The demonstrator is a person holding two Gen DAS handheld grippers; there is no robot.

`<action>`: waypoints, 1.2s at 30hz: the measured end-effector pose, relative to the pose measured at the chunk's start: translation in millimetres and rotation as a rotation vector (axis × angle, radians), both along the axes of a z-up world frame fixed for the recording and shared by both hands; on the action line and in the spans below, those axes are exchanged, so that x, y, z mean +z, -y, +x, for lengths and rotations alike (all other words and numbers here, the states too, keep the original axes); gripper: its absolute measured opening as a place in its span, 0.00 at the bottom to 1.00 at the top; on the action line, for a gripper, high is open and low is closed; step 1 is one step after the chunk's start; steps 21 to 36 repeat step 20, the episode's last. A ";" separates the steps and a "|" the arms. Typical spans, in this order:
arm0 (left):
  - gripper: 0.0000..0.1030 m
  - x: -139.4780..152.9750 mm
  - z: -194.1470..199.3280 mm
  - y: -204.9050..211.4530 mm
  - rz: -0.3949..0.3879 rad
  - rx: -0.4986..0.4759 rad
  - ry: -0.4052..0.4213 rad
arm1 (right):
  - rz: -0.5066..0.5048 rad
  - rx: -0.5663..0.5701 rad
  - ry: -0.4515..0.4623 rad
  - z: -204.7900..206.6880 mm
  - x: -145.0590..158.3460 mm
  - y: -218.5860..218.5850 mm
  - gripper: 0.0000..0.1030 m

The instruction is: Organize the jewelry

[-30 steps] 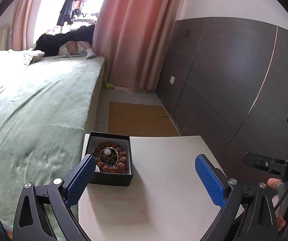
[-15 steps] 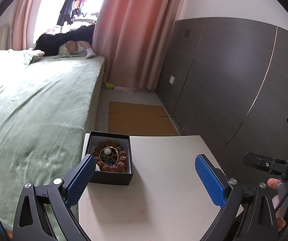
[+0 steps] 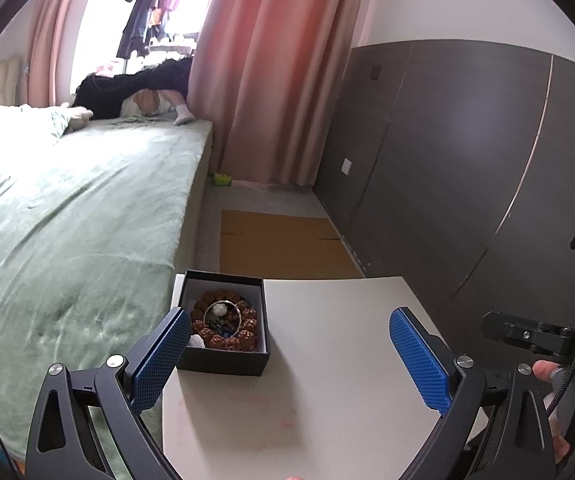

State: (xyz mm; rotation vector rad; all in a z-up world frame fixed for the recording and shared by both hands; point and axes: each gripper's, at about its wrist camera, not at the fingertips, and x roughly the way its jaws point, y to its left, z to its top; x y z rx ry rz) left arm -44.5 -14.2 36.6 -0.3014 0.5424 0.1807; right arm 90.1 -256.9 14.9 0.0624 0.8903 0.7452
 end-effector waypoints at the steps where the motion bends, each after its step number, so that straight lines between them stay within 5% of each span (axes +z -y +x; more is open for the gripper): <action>1: 0.96 0.1 0.2 0.8 0.000 -0.001 0.000 | 0.000 -0.001 -0.001 0.3 -0.4 0.2 1.00; 36: 0.96 -2.2 3.6 5.6 0.026 -0.016 -0.007 | -0.004 -0.016 -0.020 3.6 -5.4 1.7 1.00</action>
